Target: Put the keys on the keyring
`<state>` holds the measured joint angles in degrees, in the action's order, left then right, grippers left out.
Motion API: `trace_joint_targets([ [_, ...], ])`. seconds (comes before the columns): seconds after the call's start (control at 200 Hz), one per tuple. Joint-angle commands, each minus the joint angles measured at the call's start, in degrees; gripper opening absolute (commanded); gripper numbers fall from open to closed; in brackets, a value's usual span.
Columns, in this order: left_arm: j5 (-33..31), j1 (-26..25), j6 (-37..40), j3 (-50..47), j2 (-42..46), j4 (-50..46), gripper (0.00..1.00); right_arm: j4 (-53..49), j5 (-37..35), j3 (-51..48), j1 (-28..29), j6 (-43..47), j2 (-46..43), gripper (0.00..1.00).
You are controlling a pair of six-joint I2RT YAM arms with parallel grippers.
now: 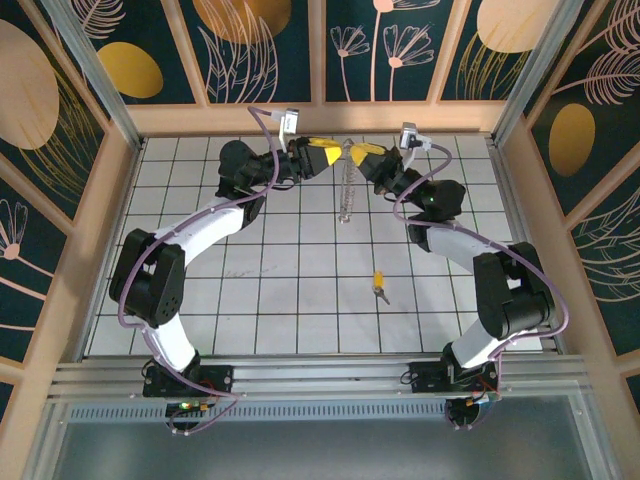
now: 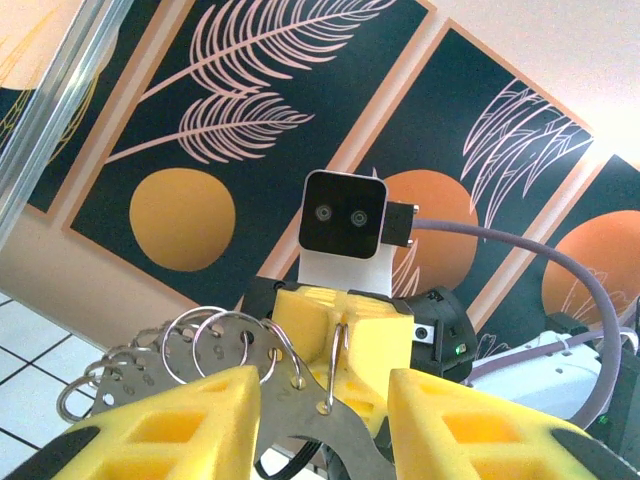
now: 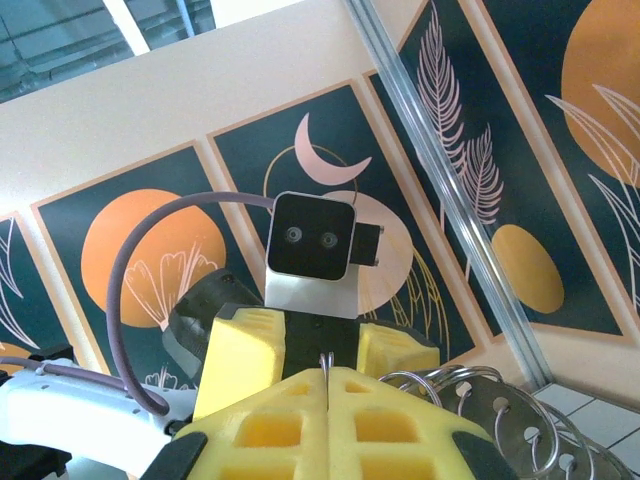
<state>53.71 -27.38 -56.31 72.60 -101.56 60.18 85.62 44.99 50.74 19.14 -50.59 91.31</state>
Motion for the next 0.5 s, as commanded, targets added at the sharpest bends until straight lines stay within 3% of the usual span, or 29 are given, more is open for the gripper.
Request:
trace_joint_targets([
  [0.0,0.78,-0.40,-0.98,2.11,-0.52,3.47,0.38,5.70,-0.61,1.53,0.68,-1.10,0.34,0.00],
  [0.265,0.89,-0.57,-0.94,1.96,-0.66,3.60,0.38,5.35,-0.69,2.04,1.24,-1.09,0.80,0.00],
  [0.495,1.13,-0.75,-0.99,1.24,-0.69,3.92,0.30,5.07,-0.95,2.02,1.34,-0.94,0.88,0.00],
])
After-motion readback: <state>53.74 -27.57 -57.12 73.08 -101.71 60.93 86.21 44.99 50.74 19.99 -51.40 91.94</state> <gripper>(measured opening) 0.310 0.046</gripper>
